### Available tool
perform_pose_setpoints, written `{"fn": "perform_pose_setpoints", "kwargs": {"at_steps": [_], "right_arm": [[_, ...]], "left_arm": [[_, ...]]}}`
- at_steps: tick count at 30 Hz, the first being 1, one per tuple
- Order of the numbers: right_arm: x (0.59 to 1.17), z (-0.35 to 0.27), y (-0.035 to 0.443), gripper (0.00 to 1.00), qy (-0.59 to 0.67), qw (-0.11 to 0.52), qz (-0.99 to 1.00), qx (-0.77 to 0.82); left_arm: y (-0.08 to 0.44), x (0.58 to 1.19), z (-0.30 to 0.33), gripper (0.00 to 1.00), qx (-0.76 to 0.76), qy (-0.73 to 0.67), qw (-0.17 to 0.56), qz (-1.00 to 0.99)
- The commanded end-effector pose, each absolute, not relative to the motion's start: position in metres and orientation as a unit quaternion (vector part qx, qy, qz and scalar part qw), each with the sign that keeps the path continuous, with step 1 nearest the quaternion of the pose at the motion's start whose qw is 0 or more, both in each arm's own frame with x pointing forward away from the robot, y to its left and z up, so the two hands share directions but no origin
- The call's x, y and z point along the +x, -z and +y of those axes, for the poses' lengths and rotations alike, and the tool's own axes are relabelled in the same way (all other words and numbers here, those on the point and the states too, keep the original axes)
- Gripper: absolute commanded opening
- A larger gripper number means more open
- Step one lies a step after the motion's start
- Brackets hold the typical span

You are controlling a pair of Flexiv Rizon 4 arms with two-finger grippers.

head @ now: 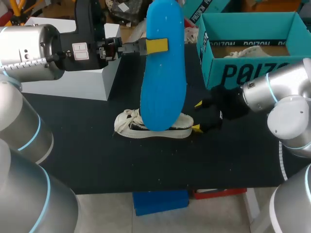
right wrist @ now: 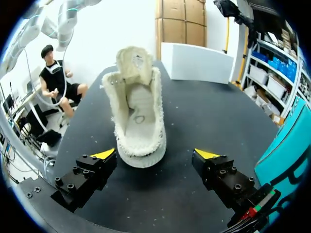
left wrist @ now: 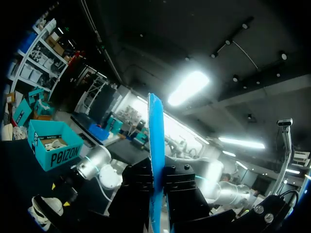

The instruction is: Take the shoe out of the shoebox, open the shoe tongue, remove and reinsert the insole, then place the shoe into the shoebox

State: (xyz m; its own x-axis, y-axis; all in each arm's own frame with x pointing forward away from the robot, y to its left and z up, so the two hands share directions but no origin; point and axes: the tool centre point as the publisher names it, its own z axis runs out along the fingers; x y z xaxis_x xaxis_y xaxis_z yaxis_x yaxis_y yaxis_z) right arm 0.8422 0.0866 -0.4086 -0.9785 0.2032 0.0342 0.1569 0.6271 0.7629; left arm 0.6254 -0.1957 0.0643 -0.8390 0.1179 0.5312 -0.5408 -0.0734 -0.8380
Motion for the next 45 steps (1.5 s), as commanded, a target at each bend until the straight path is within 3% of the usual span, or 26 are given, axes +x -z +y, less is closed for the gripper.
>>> {"fn": "perform_pose_setpoints", "kwargs": {"at_steps": [1,10,22,45], "right_arm": [[0.840,0.086,0.407,1.00,-0.413,0.032,0.904,0.101],[0.840,0.087,0.394,1.00,-0.341,0.043,0.933,0.107],[0.850,0.115,0.385,1.00,-0.092,0.068,0.990,0.085],[0.869,0.170,0.382,1.00,0.022,0.050,0.996,0.070]], "left_arm": [[-0.065,0.625,-0.196,0.00,0.166,-0.712,0.230,-0.642],[-0.065,0.625,-0.196,0.00,0.166,-0.712,0.230,-0.642],[-0.065,0.625,-0.196,0.00,0.166,-0.712,0.230,-0.642],[-0.065,0.625,-0.196,0.00,0.166,-0.712,0.230,-0.642]]}}
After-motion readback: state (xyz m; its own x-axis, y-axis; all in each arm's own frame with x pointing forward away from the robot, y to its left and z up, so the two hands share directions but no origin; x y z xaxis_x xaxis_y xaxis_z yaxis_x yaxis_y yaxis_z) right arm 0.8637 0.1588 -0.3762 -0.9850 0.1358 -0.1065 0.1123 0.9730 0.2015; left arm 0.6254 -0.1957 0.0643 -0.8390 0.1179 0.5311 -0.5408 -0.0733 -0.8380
